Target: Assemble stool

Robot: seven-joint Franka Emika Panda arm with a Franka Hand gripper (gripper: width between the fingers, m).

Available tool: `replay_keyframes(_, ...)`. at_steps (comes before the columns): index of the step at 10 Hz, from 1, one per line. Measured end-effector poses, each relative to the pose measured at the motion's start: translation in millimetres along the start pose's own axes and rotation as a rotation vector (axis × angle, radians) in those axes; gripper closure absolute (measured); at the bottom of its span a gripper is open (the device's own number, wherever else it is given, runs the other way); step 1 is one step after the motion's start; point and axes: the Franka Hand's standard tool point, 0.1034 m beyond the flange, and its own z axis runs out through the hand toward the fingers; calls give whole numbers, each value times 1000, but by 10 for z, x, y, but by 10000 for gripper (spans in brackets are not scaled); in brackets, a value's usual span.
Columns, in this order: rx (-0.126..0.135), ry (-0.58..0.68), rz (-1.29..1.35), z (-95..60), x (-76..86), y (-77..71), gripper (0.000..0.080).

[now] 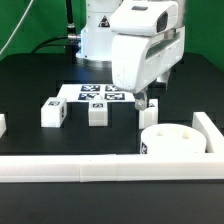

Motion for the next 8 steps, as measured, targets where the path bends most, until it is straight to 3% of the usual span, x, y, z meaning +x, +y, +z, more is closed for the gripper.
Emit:
replay_keyframes(3,2,0,63,11,-7,-4,150)
replay_keyframes(8,10,14,484,130,-182,-22,150)
